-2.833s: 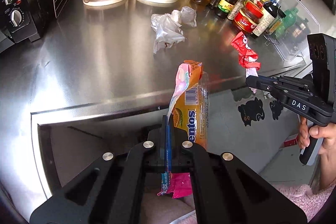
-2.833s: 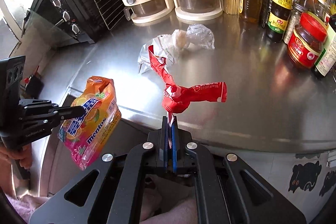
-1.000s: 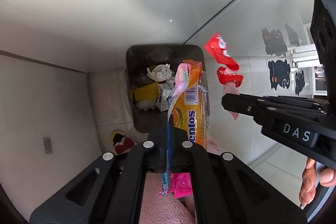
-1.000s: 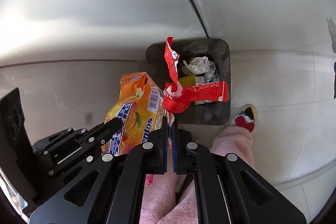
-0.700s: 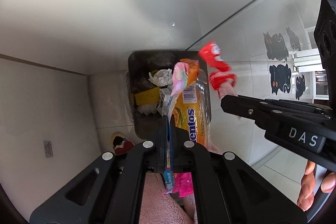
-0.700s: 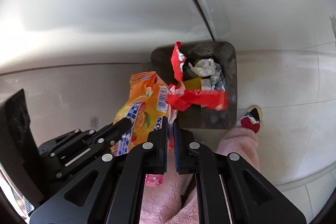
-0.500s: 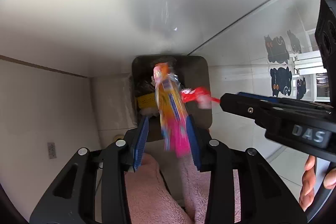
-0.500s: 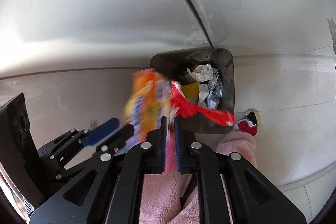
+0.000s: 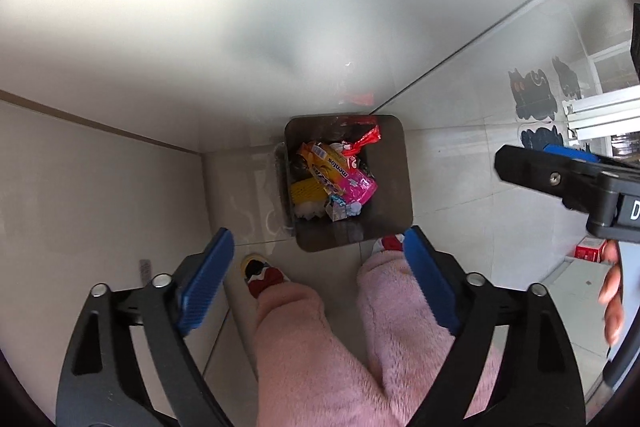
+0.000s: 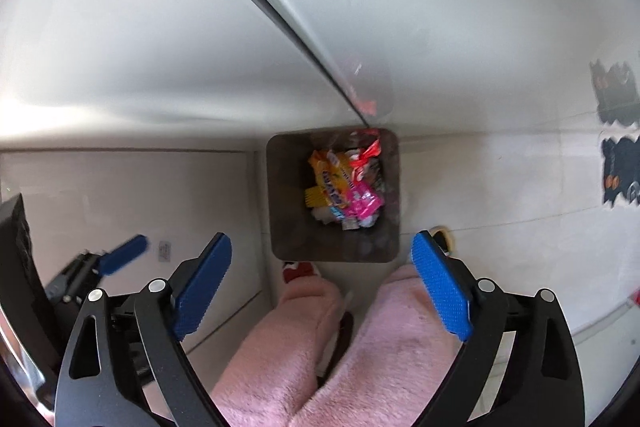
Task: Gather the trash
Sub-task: 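Open both tools to drop candy bag and red wrapper into the bin, then grasp a clear plastic bag with the left tool while the right tool grasps another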
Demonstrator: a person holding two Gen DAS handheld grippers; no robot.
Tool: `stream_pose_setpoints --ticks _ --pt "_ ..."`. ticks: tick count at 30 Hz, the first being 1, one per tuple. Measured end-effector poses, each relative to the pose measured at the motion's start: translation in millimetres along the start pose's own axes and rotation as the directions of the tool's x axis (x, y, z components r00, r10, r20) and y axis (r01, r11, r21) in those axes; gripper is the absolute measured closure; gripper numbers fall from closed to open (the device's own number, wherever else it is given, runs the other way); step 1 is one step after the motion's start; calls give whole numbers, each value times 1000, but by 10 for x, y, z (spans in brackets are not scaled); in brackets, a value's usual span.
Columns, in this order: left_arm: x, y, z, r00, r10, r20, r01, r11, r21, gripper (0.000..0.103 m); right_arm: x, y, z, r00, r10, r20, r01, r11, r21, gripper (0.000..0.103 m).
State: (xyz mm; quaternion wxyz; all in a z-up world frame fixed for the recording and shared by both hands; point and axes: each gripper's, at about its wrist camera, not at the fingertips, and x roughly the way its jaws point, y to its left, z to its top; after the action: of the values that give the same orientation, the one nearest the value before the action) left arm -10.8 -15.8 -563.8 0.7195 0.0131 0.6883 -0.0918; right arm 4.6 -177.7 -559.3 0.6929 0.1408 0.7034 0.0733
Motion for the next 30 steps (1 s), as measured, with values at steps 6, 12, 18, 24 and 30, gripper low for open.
stream_pose_setpoints --ticks 6,12,18,24,30 --pt "-688 -30 -120 997 -2 77 -1 999 39 8 -563 54 -178 998 -15 57 17 999 -36 3" --pt "-1345 -49 -178 982 -13 189 6 999 40 8 -1221 37 -361 989 56 137 -50 997 -53 3" --pt "-1919 -24 -65 955 -26 294 16 999 35 8 -1904 123 -369 961 71 266 -45 994 -101 3" --pt "-2374 -39 183 921 -1 388 -15 999 37 8 -2368 223 -171 931 115 347 -76 990 -122 3" --pt "-2679 -37 549 891 -2 453 -26 998 57 8 -2624 404 165 900 116 420 -49 985 -165 3"
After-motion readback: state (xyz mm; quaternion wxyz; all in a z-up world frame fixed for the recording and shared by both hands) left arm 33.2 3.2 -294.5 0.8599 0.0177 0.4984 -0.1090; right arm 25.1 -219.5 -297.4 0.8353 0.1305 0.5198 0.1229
